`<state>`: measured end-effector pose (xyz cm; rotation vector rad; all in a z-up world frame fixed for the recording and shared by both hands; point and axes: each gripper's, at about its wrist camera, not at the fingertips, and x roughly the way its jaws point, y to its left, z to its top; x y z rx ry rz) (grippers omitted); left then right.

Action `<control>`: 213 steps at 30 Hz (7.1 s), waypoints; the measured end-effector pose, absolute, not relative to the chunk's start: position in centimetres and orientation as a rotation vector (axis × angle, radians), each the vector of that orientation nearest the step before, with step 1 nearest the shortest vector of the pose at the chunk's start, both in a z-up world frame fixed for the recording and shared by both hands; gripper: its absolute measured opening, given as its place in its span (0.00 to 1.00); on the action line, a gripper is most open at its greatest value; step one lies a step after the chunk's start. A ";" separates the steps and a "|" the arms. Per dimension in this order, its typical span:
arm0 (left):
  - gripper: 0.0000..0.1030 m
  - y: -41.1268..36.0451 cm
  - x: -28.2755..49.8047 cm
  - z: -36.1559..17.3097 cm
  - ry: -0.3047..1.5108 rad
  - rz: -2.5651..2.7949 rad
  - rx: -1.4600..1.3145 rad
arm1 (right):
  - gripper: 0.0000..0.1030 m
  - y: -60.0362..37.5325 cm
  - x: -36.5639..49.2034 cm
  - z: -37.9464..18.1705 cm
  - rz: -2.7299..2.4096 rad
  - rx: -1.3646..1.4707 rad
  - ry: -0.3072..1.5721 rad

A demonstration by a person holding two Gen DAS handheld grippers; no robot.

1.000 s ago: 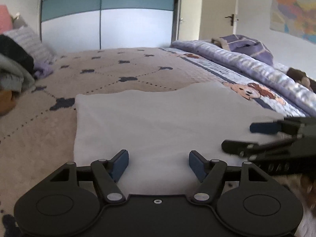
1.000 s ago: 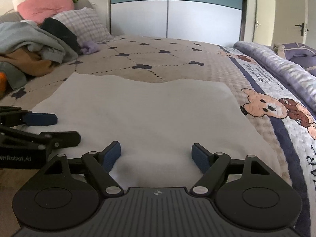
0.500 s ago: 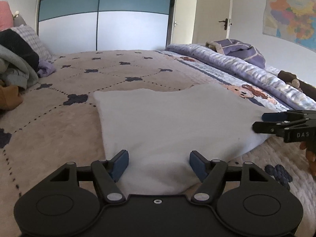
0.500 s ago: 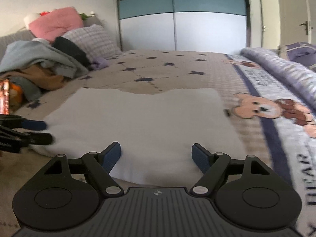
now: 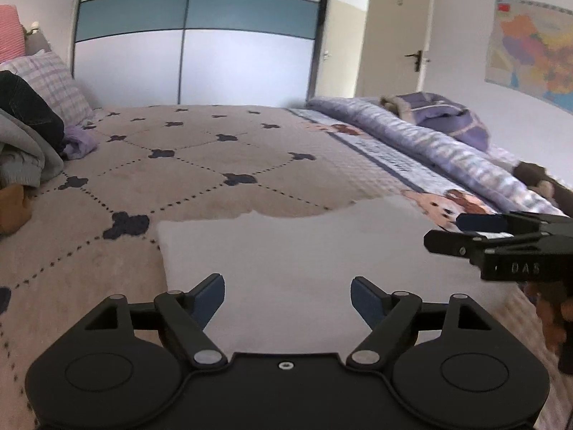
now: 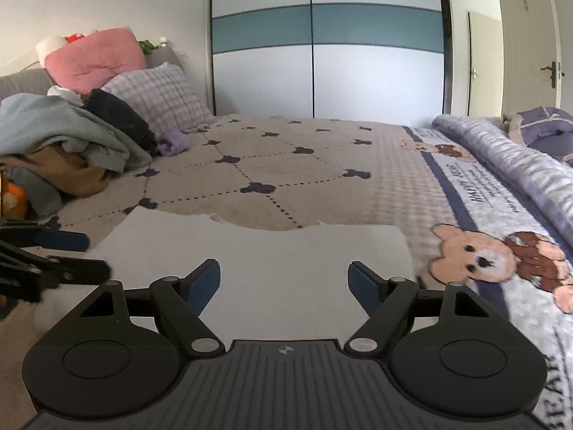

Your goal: Fold clothes

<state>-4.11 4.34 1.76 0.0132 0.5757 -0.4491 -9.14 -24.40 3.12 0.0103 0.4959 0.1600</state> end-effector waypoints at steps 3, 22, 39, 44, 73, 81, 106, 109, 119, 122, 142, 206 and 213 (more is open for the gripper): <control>0.74 3.9 -1.8 1.6 0.604 -0.415 -0.019 | 0.81 -23.3 -7.0 3.0 0.153 0.007 0.507; 0.74 4.4 0.2 -2.0 0.654 -0.341 0.050 | 0.79 -27.6 -2.8 -1.3 0.142 0.104 0.684; 0.78 9.2 0.0 -0.4 0.672 -0.262 -0.110 | 0.80 -28.0 -4.1 0.7 0.108 0.059 0.632; 0.78 8.0 -0.2 0.9 0.618 -0.293 -0.116 | 0.81 -26.2 -4.0 0.7 0.147 0.038 0.628; 0.82 10.3 -1.4 -1.7 0.736 -0.346 -0.071 | 0.82 -29.9 -6.2 -0.4 0.098 -0.031 0.681; 0.76 12.4 -0.8 -1.5 0.793 -0.379 -0.230 | 0.81 -33.4 -5.4 -0.3 0.124 0.161 0.746; 0.57 13.0 -0.1 -3.0 0.850 -0.516 -0.529 | 0.64 -34.8 -4.5 -2.4 0.233 0.433 0.790; 0.57 13.0 0.0 -3.1 0.847 -0.516 -0.524 | 0.64 -35.0 -4.5 -2.5 0.242 0.472 0.787; 0.57 11.5 0.8 -3.7 0.789 -0.474 -0.523 | 0.64 -34.3 -4.0 -2.8 0.236 0.507 0.757; 0.57 10.9 1.0 -3.9 0.772 -0.463 -0.533 | 0.64 -33.7 -3.7 -2.8 0.230 0.506 0.744; 0.18 10.8 1.6 -4.1 0.749 -0.355 -0.595 | 0.30 -31.0 -2.8 -2.6 0.156 0.401 0.685; 0.13 -15.2 4.2 11.5 0.497 -0.617 -0.209 | 0.22 -45.7 -10.9 10.8 -0.186 0.428 0.289; 0.13 -22.7 5.2 12.9 0.487 -0.692 -0.177 | 0.22 -50.5 -14.0 11.6 -0.327 0.471 0.230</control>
